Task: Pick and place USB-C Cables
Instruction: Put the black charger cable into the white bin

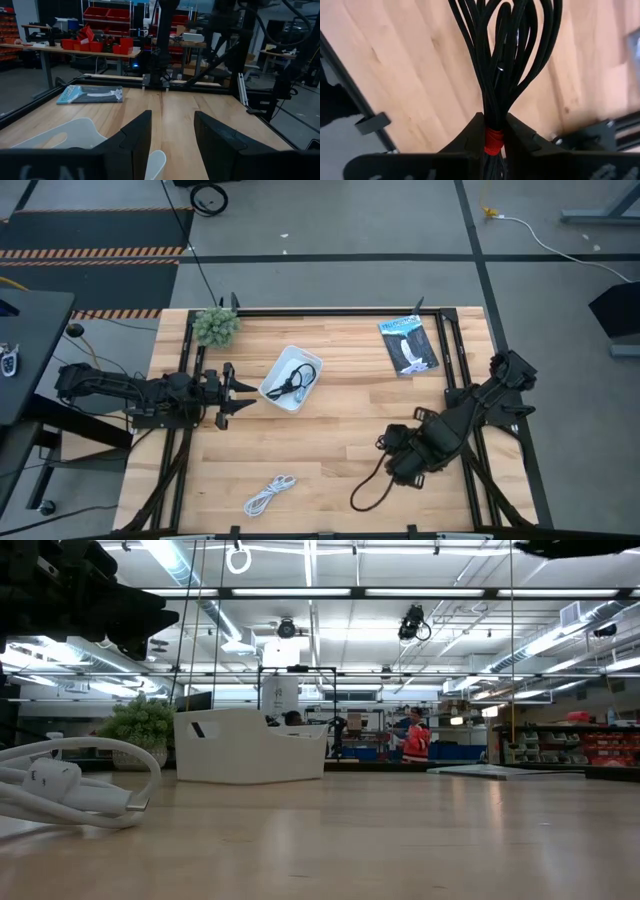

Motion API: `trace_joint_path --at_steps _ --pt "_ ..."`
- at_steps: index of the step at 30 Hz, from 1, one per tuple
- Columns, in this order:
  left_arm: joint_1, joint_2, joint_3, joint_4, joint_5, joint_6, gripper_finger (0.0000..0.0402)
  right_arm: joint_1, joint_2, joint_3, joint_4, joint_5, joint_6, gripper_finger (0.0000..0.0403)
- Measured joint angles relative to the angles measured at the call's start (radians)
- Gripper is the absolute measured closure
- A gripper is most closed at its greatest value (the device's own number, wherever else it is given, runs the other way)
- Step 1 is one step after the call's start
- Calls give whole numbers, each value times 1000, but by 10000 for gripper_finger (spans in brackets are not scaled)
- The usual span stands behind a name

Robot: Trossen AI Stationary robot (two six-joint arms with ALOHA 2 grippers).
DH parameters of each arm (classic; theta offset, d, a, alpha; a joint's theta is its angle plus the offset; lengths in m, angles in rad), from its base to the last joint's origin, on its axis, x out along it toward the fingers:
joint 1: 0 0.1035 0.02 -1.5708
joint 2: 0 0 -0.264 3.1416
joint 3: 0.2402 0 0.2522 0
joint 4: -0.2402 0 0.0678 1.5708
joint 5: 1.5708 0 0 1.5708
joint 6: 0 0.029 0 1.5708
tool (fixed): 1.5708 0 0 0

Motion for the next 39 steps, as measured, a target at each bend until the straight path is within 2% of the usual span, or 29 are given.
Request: trace_joint_path --at_steps 7,19,29,39 --pt "0 0 0 0 0 0 246 -131 0 0 36 33 -229 350" --pt "0 0 0 0 0 0 246 -361 1 0 230 50 -607 350" --pt "0 0 0 0 0 0 246 -431 13 0 340 49 -754 350" --pt "0 0 0 1 1 0 246 -474 79 -1 468 40 -883 350"
